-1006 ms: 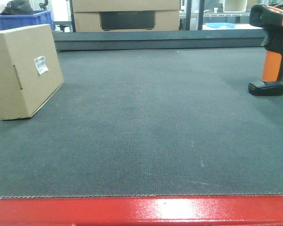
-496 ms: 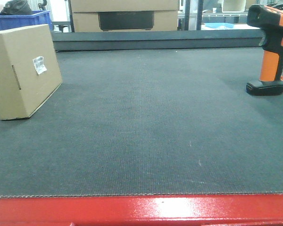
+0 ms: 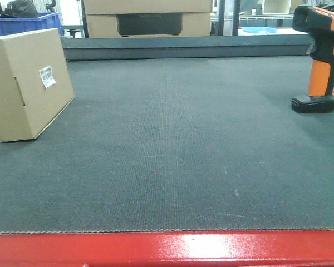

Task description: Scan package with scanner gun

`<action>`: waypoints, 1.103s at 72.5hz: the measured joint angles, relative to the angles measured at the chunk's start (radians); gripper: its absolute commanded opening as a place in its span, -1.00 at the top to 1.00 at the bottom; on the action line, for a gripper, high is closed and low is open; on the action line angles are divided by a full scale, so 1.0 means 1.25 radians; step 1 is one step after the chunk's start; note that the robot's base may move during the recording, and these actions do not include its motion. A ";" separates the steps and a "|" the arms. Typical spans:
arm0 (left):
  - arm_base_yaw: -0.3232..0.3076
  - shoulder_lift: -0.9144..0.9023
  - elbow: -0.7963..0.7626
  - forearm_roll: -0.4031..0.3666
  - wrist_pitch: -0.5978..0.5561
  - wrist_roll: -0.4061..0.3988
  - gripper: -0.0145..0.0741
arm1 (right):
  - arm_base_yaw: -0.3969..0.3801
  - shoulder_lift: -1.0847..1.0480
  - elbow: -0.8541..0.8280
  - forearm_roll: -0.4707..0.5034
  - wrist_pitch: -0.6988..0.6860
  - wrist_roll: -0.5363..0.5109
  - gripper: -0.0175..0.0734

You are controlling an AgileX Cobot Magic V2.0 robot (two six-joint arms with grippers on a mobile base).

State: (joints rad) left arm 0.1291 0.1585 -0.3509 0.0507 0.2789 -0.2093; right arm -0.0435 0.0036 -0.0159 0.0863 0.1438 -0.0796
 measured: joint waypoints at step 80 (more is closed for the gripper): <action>0.000 -0.001 0.000 0.000 0.000 0.000 0.92 | 0.000 0.000 0.012 0.015 -0.083 0.002 0.97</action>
State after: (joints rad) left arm 0.1291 0.1566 -0.3509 0.0507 0.2789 -0.2093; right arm -0.0435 0.0036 -0.0009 0.1049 0.0396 -0.0775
